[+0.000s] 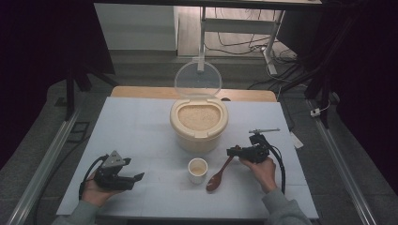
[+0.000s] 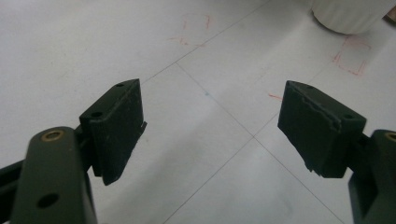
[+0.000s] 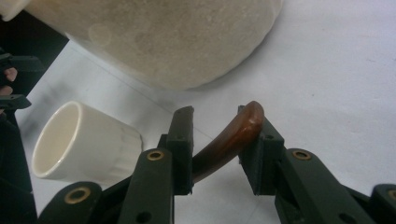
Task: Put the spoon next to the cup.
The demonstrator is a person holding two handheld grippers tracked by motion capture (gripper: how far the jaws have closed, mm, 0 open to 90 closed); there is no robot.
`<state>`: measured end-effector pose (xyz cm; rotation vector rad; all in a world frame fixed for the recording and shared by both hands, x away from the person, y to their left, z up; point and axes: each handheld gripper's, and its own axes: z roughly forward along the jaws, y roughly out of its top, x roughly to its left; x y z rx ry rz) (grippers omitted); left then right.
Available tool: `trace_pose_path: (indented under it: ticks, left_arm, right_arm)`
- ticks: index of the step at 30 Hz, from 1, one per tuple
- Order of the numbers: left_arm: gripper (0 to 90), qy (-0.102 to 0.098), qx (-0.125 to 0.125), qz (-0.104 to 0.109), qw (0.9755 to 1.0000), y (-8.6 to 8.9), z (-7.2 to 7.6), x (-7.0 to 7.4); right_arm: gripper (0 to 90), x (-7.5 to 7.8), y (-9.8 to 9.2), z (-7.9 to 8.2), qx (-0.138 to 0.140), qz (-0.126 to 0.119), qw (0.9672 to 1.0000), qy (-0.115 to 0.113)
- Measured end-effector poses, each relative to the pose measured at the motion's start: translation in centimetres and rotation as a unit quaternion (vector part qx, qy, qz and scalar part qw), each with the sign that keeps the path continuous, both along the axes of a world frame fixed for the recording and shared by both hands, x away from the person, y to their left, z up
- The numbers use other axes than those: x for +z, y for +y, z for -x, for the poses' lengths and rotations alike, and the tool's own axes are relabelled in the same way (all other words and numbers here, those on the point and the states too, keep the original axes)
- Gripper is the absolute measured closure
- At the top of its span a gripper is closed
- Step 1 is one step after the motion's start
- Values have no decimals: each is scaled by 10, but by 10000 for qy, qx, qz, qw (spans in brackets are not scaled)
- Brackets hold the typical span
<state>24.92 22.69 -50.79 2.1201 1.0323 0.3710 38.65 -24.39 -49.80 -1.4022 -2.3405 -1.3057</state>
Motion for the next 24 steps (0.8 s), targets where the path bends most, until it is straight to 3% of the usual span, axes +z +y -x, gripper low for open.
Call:
trace_pose_path:
  ticks: [18, 24]
  left_arm:
    - [220, 3, -9, -12, 10000, -1, 0, 0]
    - [219, 8, -9, -15, 10000, -1, 0, -1]
  right_arm:
    - [576, -13, 10, -5, -53, 516, 9984, -219]
    - [505, -14, 16, -4, -35, 991, 9938, -511]
